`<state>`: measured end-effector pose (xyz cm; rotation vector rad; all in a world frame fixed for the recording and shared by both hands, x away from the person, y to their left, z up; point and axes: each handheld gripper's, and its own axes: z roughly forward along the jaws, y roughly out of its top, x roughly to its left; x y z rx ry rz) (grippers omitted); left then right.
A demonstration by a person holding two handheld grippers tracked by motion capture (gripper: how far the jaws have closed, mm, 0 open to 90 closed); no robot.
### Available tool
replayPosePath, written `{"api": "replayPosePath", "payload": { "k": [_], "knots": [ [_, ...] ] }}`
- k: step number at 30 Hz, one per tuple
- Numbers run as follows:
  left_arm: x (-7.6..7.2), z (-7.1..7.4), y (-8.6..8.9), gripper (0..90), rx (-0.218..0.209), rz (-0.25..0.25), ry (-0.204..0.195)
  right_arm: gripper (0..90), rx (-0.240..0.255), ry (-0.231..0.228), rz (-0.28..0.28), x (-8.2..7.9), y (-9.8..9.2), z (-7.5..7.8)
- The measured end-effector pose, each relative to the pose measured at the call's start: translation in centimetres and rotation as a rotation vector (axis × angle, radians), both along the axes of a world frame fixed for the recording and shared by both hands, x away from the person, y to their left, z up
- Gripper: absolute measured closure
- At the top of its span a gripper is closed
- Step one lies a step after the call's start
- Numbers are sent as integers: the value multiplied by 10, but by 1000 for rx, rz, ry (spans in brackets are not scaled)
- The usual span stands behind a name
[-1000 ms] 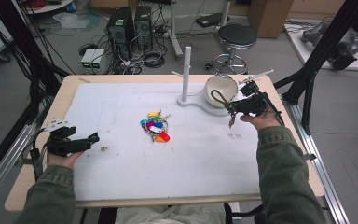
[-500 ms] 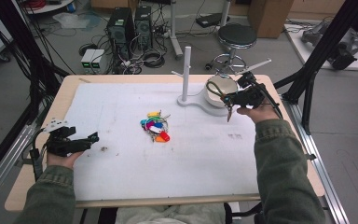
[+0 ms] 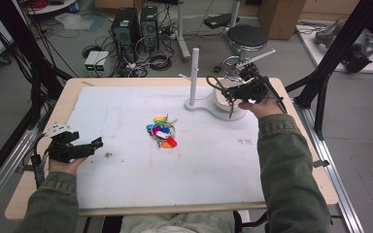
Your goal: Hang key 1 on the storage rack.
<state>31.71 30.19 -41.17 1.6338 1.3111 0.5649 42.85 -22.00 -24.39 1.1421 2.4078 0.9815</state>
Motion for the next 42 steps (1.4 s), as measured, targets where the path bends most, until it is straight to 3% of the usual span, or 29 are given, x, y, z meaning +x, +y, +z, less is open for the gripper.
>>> {"api": "replayPosePath", "payload": {
  "k": [5,9,24,33,36,42],
  "knots": [
    [1,0,0,18,-8,-2,0,771,-17,-6,9,4,10,5],
    [1,0,-1,18,-30,-22,2,769,3,-4,12,10,15,7],
    [3,-1,-5,18,-15,-34,13,769,25,19,-14,30,28,20],
    [3,-1,-6,18,-7,-36,2,769,47,81,-66,44,27,13],
    [4,-2,-6,18,-7,-32,1,769,49,77,-73,45,25,13],
    [3,-2,-6,18,-8,-32,-1,769,118,57,-46,41,26,18]
  ]
}}
